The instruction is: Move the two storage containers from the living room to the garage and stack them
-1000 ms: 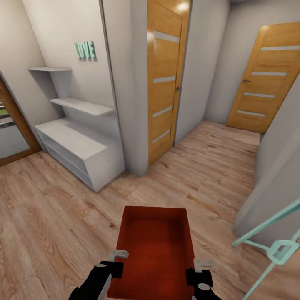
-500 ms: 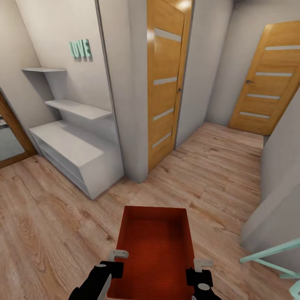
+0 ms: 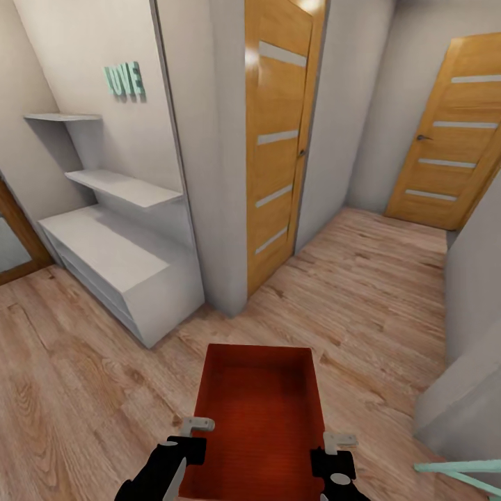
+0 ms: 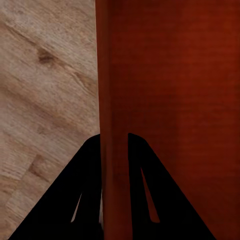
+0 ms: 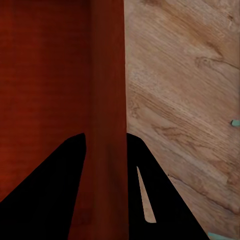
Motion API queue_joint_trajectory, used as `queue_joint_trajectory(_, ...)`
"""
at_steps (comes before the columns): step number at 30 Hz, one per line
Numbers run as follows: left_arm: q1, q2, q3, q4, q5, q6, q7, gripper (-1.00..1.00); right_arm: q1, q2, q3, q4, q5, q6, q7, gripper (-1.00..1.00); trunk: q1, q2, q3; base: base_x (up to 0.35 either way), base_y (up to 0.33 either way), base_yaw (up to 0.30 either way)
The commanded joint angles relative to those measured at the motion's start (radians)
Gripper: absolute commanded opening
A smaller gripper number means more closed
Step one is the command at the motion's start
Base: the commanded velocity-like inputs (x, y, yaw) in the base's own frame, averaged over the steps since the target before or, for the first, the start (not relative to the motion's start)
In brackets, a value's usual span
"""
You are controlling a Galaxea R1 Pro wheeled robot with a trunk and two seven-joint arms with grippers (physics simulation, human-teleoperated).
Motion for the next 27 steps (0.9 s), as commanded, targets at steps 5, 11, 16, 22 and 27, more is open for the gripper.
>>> queue_joint_trajectory(5,0.001,0.001,-0.009,0.028,-0.006,0.005,0.006,-1.0,-0.003,0.002,-0.007,-0.004,0.003,0.002,-0.007,-1.0,0.001,-0.001,-0.001,0.323,0.0,-0.137)
queue_joint_trajectory(11,0.001,0.001,-0.009,0.028,-0.006,0.005,0.006,-1.0,-0.003,0.002,-0.007,-0.004,0.003,0.002,-0.007,-1.0,0.001,-0.001,-0.001,0.323,0.0,-0.196)
queue_joint_trajectory(16,0.001,0.001,-0.007,0.026,-0.007,0.005,0.006,-1.0,-0.003,0.0,-0.007,-0.004,0.003,0.002,-0.007,-1.0,0.001,-0.001,-0.001,0.278,0.0,-0.024)
queue_joint_trajectory(22,0.001,0.001,-0.007,0.026,-0.008,0.005,0.006,-1.0,-0.003,0.005,-0.007,-0.004,0.003,0.003,-0.01,-1.0,0.001,-0.001,-0.001,0.024,0.0,-0.194)
queue_joint_trajectory(27,0.001,0.001,-0.007,0.026,-0.008,0.005,0.006,-1.0,-0.003,0.004,-0.007,-0.004,0.003,0.003,-0.01,-1.0,0.001,-0.001,-0.001,0.001,0.0,-0.282)
